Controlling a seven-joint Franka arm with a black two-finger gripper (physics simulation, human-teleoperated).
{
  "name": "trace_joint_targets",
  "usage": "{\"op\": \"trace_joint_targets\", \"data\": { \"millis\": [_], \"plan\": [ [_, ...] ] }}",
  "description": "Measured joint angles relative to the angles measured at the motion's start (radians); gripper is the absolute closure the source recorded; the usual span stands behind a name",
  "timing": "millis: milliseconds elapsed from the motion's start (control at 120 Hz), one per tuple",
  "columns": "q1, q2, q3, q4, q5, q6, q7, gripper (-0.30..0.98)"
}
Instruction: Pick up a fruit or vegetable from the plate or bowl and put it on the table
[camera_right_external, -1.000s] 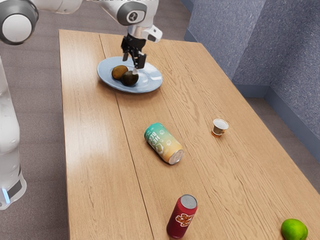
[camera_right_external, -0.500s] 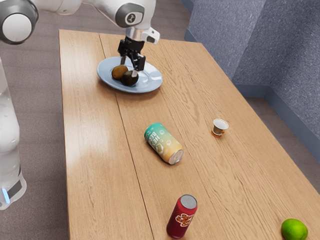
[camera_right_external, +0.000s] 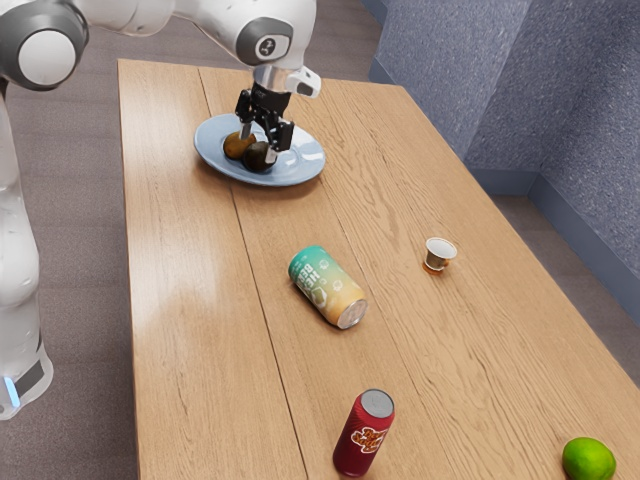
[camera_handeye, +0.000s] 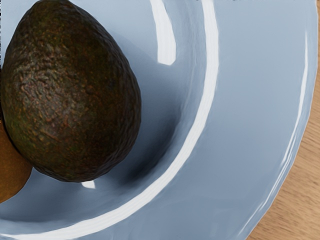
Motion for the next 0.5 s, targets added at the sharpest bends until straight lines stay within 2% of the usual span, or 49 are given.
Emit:
{"op": "trace_joint_targets", "data": {
  "millis": [167,325,500],
  "plan": [
    [0.013,0.014,0.0,0.037,0.004,0.002,-0.009,0.0],
    [0.032,0.091,-0.001,0.128,0.004,0.002,-0.01,0.0],
    [0.035,0.115,-0.002,0.143,0.001,0.002,-0.008,0.0]
  ]
}}
